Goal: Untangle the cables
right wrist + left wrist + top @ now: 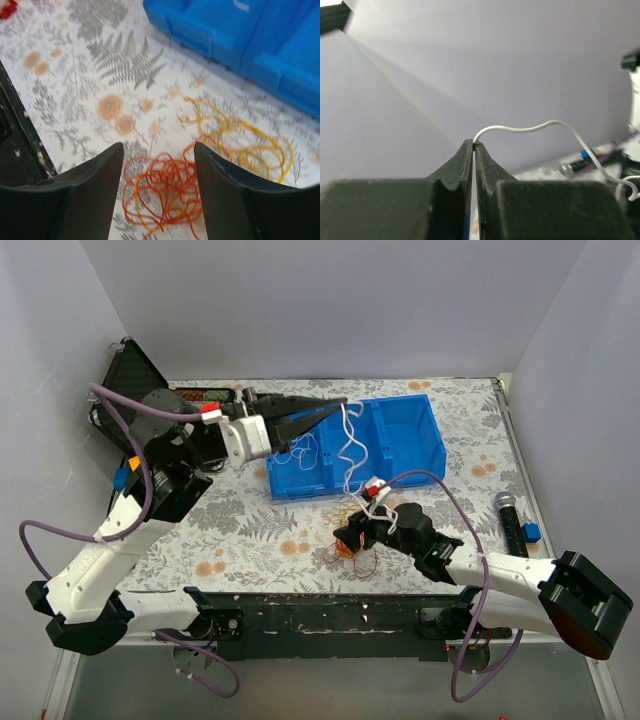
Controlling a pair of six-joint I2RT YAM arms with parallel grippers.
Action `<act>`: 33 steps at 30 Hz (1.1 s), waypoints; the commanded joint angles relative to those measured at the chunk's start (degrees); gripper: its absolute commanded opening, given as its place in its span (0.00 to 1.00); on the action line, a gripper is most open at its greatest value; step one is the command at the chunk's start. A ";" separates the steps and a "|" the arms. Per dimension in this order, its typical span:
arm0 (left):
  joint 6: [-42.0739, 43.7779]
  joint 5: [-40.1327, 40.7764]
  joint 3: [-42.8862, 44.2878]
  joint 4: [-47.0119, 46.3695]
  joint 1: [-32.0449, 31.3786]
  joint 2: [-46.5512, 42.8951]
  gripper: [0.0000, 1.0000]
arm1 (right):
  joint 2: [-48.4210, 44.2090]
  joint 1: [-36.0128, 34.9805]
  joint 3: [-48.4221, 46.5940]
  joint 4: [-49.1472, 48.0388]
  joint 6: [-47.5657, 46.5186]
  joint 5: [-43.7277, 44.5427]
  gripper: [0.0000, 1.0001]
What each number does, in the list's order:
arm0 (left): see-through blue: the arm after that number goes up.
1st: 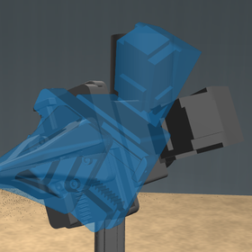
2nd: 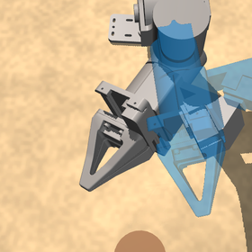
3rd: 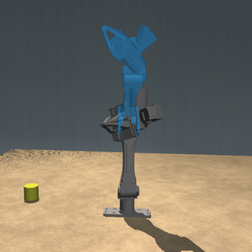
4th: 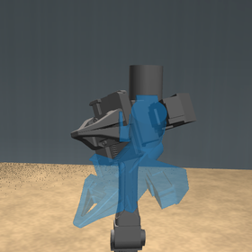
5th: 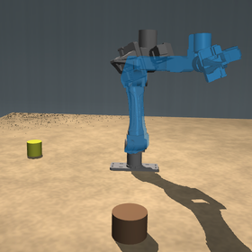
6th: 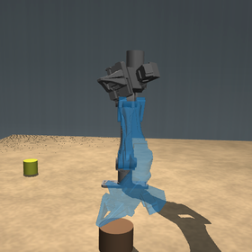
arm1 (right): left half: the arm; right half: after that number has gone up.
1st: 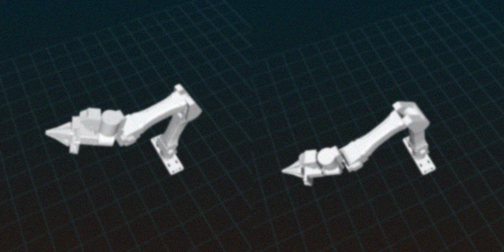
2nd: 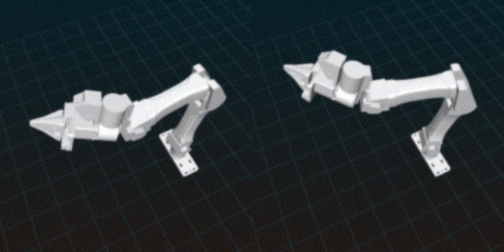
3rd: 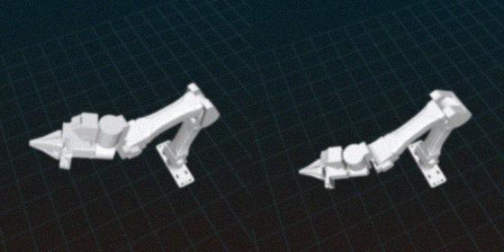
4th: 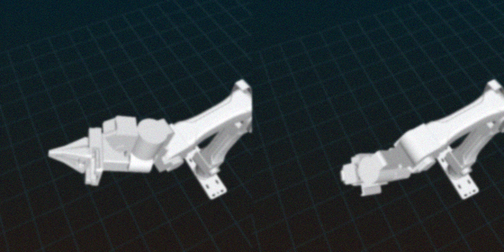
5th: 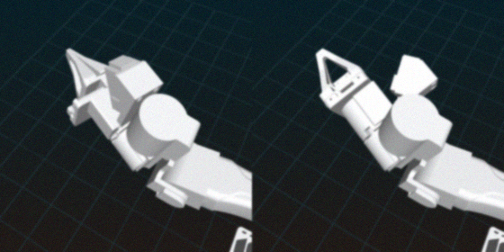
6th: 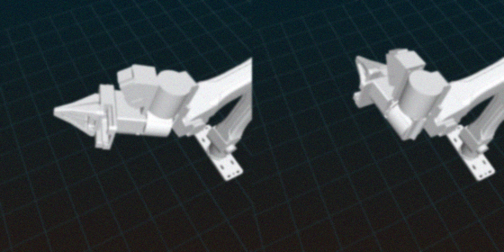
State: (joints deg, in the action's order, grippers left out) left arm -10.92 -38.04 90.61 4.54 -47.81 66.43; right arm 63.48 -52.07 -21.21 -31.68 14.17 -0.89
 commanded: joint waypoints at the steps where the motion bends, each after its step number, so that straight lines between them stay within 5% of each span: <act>1: 0.98 4.46 7.38 -7.34 -0.26 1.85 0.00 | -0.20 0.13 5.38 -3.21 3.66 -0.96 0.66; 9: 6.60 12.01 9.77 -18.50 -0.26 4.67 0.00 | 1.91 0.04 9.34 -4.00 6.39 -2.36 0.66; 18: 10.04 36.10 -5.94 -31.59 1.75 5.11 0.00 | -6.61 0.13 10.66 1.35 6.22 -1.05 0.64; 23: 5.74 37.25 -17.11 -35.91 6.93 3.79 0.00 | -10.13 0.13 11.46 3.03 6.30 -0.43 0.63; 33: -2.00 41.12 -25.74 -39.16 15.20 6.69 0.00 | -14.62 0.13 13.30 4.52 7.53 0.53 0.63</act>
State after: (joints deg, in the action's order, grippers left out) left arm -9.82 1.21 66.94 -30.83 -33.76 73.65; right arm 50.17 -52.07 -8.84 -26.72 20.84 -1.39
